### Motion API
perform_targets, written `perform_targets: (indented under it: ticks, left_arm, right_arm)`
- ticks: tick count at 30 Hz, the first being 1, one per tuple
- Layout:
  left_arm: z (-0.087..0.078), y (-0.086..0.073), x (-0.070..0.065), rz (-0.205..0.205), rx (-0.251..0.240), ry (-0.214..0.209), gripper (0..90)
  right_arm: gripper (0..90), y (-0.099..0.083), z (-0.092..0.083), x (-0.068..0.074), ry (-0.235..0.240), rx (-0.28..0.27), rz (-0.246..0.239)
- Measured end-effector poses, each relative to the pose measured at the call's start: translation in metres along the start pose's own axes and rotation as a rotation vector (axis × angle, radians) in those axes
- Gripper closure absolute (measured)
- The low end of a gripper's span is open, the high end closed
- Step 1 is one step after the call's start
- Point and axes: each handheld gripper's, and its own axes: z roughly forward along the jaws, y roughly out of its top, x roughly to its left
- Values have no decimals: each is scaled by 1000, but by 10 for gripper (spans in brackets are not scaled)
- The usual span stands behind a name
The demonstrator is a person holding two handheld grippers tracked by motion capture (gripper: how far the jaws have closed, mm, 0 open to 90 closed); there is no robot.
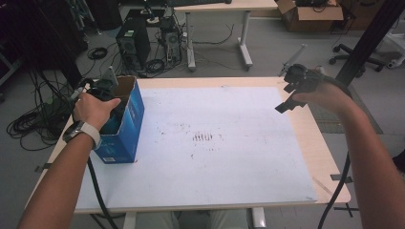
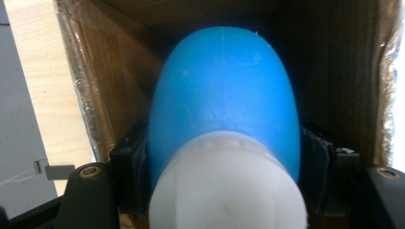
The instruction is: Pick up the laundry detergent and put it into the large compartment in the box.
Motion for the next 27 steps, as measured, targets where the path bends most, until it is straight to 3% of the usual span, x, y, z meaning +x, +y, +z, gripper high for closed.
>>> perform_targets:
  ticks: [6, 13, 18, 22, 27]
  left_arm:
    - [-4, 0, 0, -3, -8, 3, 296]
    - [-17, -1, -1, 8, -23, 37, 279]
    - [-35, -3, -1, 4, -68, 56, 256]
    - [-44, -4, -1, 4, -72, 42, 257]
    - [-69, -6, -8, 52, -104, 30, 257]
  right_arm:
    - [93, -1, -2, 1, 0, 0, 2]
    - [93, -3, -4, 2, 3, -2, 1]
    - [93, -2, -5, 5, 4, -4, -3]
    - [93, -3, -7, 6, 2, -5, -3]
    - [93, -4, -9, 6, -1, -5, 0]
